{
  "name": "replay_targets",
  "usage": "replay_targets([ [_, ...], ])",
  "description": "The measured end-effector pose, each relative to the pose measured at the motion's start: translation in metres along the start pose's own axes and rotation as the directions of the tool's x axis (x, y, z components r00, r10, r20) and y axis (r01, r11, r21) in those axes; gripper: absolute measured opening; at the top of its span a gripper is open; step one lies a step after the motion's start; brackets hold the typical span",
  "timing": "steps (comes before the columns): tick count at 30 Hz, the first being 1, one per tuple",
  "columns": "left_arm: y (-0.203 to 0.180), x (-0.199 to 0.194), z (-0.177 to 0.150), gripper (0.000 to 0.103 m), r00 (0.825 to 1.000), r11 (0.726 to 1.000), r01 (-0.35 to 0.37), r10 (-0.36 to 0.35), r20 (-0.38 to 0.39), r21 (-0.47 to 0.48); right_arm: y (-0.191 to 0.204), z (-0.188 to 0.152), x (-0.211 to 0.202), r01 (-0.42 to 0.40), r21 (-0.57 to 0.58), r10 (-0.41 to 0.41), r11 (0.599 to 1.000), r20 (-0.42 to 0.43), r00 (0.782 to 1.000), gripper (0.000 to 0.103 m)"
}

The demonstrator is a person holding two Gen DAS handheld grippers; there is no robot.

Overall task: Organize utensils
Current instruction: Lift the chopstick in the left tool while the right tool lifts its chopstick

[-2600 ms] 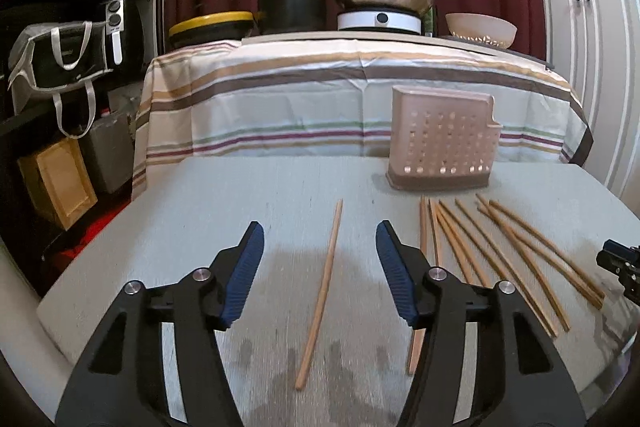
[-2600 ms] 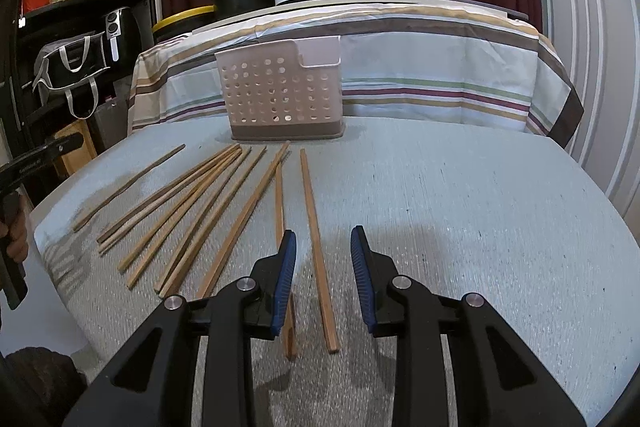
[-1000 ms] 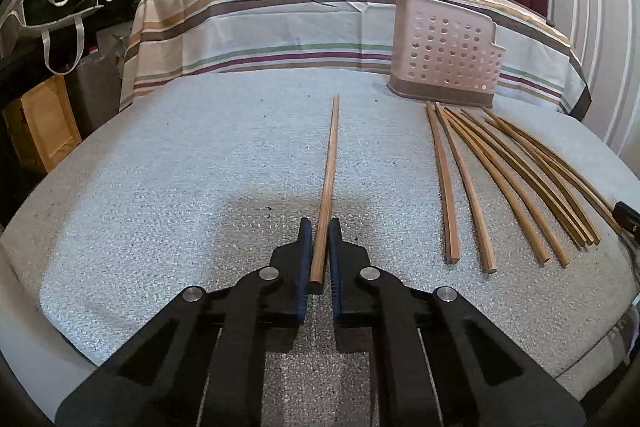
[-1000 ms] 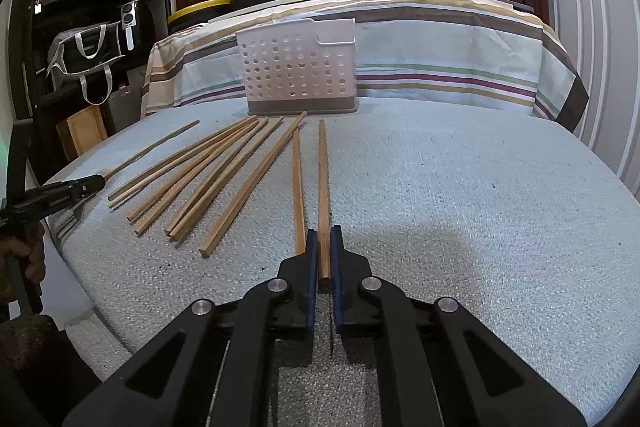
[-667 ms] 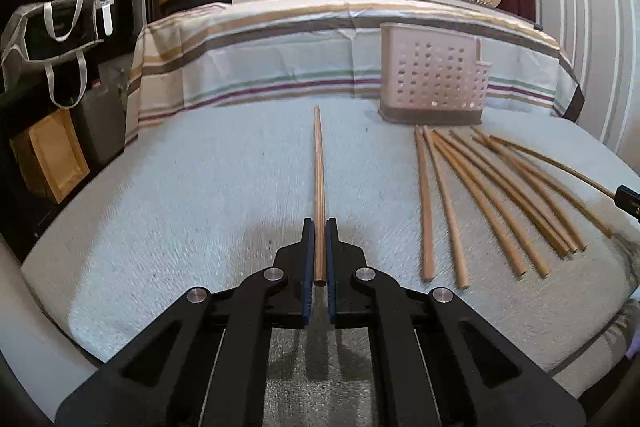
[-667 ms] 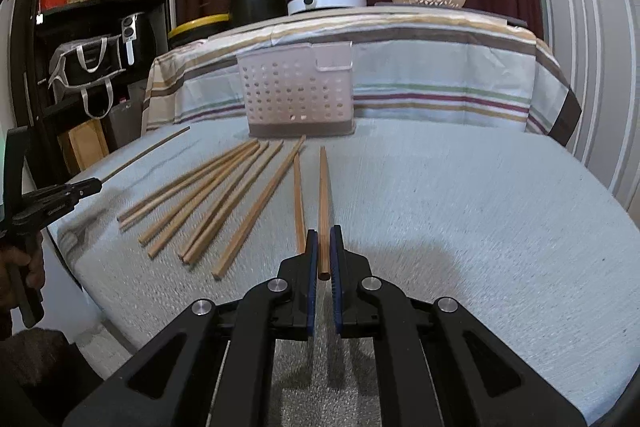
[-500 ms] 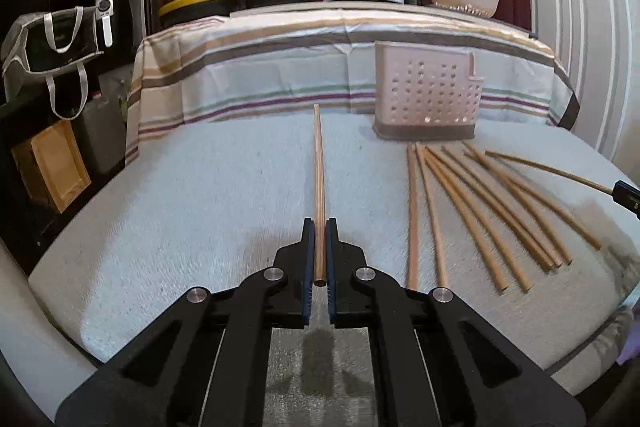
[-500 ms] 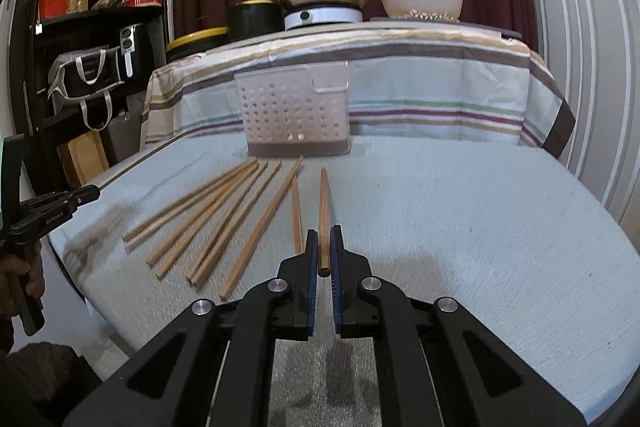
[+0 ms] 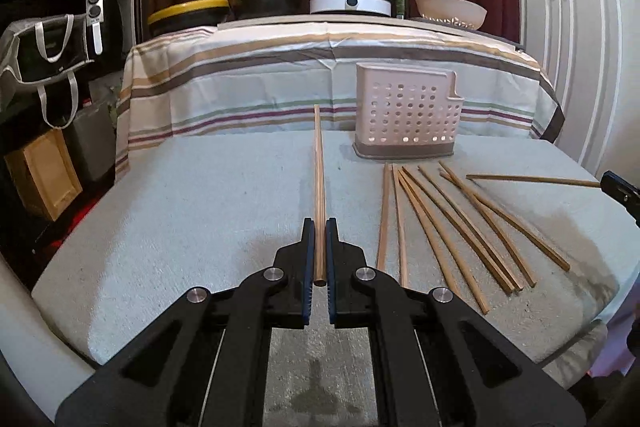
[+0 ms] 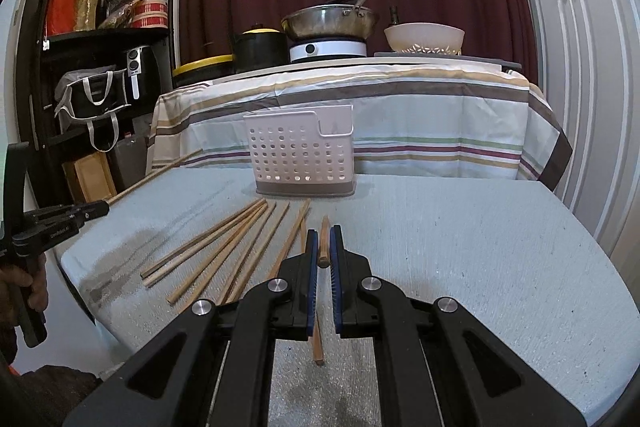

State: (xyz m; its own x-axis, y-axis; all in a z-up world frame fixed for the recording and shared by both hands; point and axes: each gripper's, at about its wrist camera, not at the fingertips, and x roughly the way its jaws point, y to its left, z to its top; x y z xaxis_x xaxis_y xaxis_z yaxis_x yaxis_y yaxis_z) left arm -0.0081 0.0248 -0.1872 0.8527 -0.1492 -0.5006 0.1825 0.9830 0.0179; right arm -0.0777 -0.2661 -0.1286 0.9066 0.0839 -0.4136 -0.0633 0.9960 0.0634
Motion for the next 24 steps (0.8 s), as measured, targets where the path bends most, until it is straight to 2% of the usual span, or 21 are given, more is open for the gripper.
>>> replay_targets([
  [11,0.002,0.013,-0.018,0.006,0.998,1.0,-0.005,0.004,-0.067,-0.009,0.002,-0.002,-0.001,-0.005,-0.002,0.005,1.0,0.0,1.0,0.007],
  [16,0.007,0.021,-0.031,0.006,0.993,0.999,0.009,-0.015,-0.118,-0.046,0.003,-0.004,-0.002,-0.007,-0.001,0.007,1.0,-0.004,1.0,0.007],
  [24,0.005,0.015,-0.031,0.006,0.993,0.998,0.026,-0.032,-0.113,-0.056,0.007,-0.006,-0.003,-0.014,-0.008,0.014,1.0,0.003,1.0,0.007],
])
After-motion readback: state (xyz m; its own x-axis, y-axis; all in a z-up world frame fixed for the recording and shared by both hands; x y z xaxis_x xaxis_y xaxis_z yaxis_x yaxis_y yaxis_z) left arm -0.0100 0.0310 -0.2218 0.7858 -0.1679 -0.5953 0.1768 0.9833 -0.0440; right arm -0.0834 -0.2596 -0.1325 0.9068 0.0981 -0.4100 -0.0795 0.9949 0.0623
